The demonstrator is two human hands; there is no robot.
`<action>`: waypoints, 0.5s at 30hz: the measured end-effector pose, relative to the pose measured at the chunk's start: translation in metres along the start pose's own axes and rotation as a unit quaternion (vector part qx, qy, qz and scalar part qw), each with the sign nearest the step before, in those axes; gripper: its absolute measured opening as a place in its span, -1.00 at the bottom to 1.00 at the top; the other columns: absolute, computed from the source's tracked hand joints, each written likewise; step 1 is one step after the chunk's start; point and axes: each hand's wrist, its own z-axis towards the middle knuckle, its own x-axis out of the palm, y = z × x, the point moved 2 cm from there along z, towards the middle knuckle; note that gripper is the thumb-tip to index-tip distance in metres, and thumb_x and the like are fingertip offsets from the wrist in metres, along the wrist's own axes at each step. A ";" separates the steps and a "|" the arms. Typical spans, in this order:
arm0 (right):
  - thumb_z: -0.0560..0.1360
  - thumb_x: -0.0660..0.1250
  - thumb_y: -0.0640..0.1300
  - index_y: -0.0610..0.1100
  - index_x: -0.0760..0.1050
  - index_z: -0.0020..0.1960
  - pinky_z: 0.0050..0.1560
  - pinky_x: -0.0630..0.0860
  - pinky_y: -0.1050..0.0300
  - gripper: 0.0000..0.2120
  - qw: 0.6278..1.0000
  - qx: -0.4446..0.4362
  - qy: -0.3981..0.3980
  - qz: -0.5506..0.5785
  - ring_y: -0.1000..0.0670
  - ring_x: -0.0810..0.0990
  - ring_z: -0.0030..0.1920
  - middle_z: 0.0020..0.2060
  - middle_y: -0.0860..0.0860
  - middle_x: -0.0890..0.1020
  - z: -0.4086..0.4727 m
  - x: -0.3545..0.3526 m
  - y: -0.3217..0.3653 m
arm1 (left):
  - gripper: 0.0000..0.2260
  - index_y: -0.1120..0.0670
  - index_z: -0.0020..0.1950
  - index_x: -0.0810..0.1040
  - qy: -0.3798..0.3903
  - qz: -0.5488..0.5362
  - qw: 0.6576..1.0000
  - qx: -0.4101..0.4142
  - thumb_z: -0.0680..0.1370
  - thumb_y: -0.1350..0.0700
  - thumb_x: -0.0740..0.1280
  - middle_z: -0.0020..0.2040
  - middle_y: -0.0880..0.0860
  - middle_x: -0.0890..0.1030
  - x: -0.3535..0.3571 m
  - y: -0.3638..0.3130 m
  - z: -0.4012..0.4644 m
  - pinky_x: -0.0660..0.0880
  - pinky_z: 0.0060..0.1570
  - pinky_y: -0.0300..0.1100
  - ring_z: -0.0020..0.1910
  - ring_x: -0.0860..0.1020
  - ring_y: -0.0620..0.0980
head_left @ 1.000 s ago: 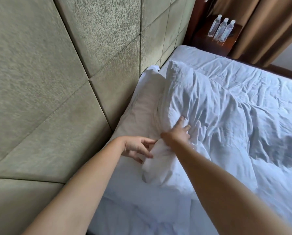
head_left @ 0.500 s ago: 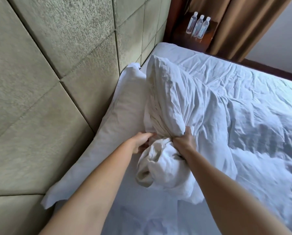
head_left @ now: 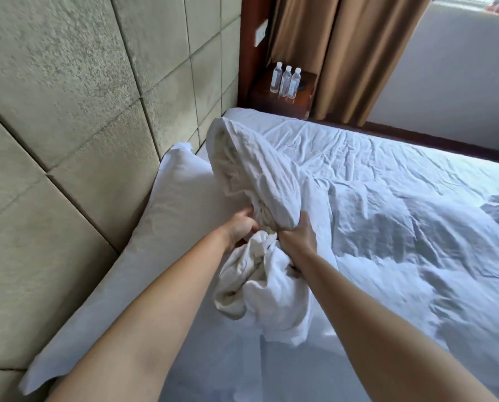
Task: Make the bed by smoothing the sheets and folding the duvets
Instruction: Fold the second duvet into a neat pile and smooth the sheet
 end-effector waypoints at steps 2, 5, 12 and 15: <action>0.42 0.33 -0.11 0.01 0.31 0.25 -0.08 0.38 0.10 -0.57 1.000 -0.013 -0.014 0.013 -0.14 0.50 -0.04 -0.09 0.01 0.51 0.004 -0.038 -0.005 | -0.45 0.11 0.37 0.38 0.012 0.016 1.000 0.013 0.47 0.51 0.08 -0.12 0.17 0.57 0.036 -0.014 0.000 0.42 -0.52 -0.33 -0.47 0.52 -0.05; 0.43 0.35 -0.10 -0.01 0.33 0.29 -0.08 0.35 0.13 -0.55 0.997 -0.038 -0.037 0.053 -0.13 0.52 0.03 -0.09 0.04 0.48 0.011 -0.100 -0.016 | -0.43 0.17 0.37 0.40 0.013 0.031 0.998 0.053 0.40 0.50 0.11 0.10 0.30 0.58 0.095 -0.034 0.008 0.56 -0.09 -0.08 -0.09 0.60 0.22; 0.35 0.42 -0.16 -0.08 0.41 0.22 -0.05 0.40 0.11 -0.55 0.984 -0.039 -0.051 0.166 -0.10 0.53 -0.01 -0.09 0.02 0.54 0.039 -0.268 -0.080 | -0.37 0.11 0.46 0.33 0.034 0.082 0.989 0.116 0.44 0.53 0.08 0.14 0.22 0.57 0.278 -0.086 0.009 0.51 0.12 -0.04 0.07 0.55 0.20; 0.30 0.48 -0.10 -0.08 0.43 0.16 -0.07 0.38 0.14 -0.53 0.977 -0.012 -0.054 0.207 -0.05 0.54 -0.04 -0.10 0.04 0.56 0.051 -0.339 -0.134 | -0.31 0.03 0.49 0.28 0.066 0.081 0.991 0.087 0.44 0.54 0.08 0.15 0.24 0.55 0.368 -0.086 0.024 0.47 0.03 0.02 0.03 0.51 0.21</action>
